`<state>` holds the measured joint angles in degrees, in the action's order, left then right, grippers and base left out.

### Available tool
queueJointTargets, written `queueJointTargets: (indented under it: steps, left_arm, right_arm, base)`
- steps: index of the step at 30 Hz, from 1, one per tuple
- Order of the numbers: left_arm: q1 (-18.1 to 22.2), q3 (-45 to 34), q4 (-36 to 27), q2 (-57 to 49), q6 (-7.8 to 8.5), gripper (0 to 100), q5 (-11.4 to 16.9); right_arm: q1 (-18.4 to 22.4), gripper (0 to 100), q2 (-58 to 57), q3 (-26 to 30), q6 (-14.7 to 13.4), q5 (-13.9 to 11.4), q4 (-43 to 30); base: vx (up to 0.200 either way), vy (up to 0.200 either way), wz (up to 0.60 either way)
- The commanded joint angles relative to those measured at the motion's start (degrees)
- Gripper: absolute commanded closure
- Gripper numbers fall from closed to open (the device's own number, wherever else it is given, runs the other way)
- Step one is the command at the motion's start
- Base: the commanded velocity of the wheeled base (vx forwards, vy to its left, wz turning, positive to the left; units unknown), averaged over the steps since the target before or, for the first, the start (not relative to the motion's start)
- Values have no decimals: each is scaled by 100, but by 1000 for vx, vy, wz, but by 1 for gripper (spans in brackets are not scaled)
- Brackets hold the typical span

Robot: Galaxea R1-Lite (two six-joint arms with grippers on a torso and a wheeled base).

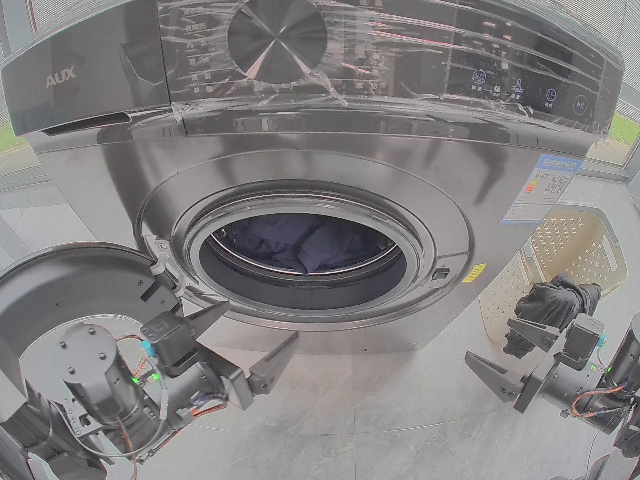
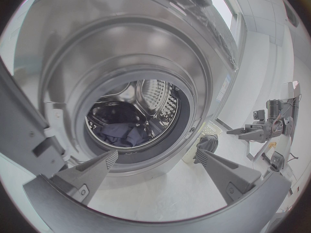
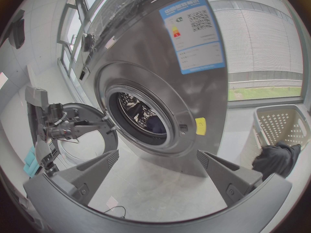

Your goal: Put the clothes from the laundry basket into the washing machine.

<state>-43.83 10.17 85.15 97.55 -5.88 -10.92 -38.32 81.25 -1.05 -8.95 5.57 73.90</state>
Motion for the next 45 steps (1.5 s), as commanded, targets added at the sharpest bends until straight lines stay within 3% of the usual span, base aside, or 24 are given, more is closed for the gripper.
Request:
queueJointTargets:
  steps: [1, 5, 11, 12, 14, 15, 17, 23, 27, 28, 29, 34, 36, 38, 41, 45]
  left_arm:
    - [164, -850, 45, -1001, 8, 0, -15]
    - [392, -1017, -174, -1792, 43, 0, -24]
    - [612, -1017, -1115, -2706, 183, 0, -6]
    - [621, -1017, -1695, -3233, 166, 0, -15]
    - [621, -1017, -2011, -3541, 157, 0, -15]
    - [630, -1017, -2626, -4130, 183, 0, -24]
    - [630, -1008, -3163, -4648, 192, 0, -24]
    - [1324, -1017, -4797, -6406, 192, 0, 29]
    - [1807, -1008, -5773, -7426, 122, 0, 275]
    - [1807, -1008, -5773, -7426, 122, 0, 275]
    - [2027, -1008, -6239, -7918, 104, 0, 495]
    - [2510, -1008, -6880, -8612, 95, 0, 758]
    - [2792, -1008, -7364, -9061, -10, 0, 1048]
    - [2941, -1017, -7707, -9263, -10, 0, 1250]
    - [2976, -1017, -7830, -9263, 16, 0, 969]
    - [3328, -1017, -7909, -9236, 69, 0, 767]
  right_arm:
    - [79, 0, -1041, 105, -28, 322, -789]
    - [158, 0, -1586, 105, -63, 383, -1334]
    - [421, 0, -2140, 105, -2, 401, -1712]
    - [527, 0, -2500, 105, 16, 401, -2037]
    - [588, 0, -2693, 105, 25, 401, -2213]
    - [729, 0, -3019, 105, 25, 401, -2547]
    - [914, 0, -3265, 105, 51, 383, -2811]
    - [1678, 0, -4161, 96, 552, 304, -3496]
    - [2109, 0, -4671, 96, 631, 295, -3892]
    - [2109, 0, -4671, 96, 631, 295, -3892]
    - [2346, 0, -4987, 96, 622, 304, -4129]
    - [2786, 0, -5726, 96, 596, 243, -4674]
    - [2856, 0, -6367, 105, 587, 67, -5404]
    - [2891, 0, -6877, 105, 587, 23, -6072]
    - [3023, 0, -7615, 105, 596, -21, -7047]
    - [3040, 0, -7633, 105, 543, 102, -7021]
  base:
    - [-200, 0, 0]
    - [-200, 0, 0]
    - [-200, 0, 0]
    - [-200, 0, 0]
    - [-200, 0, 0]
    - [-200, 0, 0]
    - [-200, 0, 0]
    - [-200, 0, 0]
    - [-100, 0, 0]
    - [0, 0, 0]
    - [0, 0, 0]
    - [-120, 0, 0]
    - [0, 0, 0]
    - [0, 0, 0]
    - [0, 0, 0]
    - [0, 0, 0]
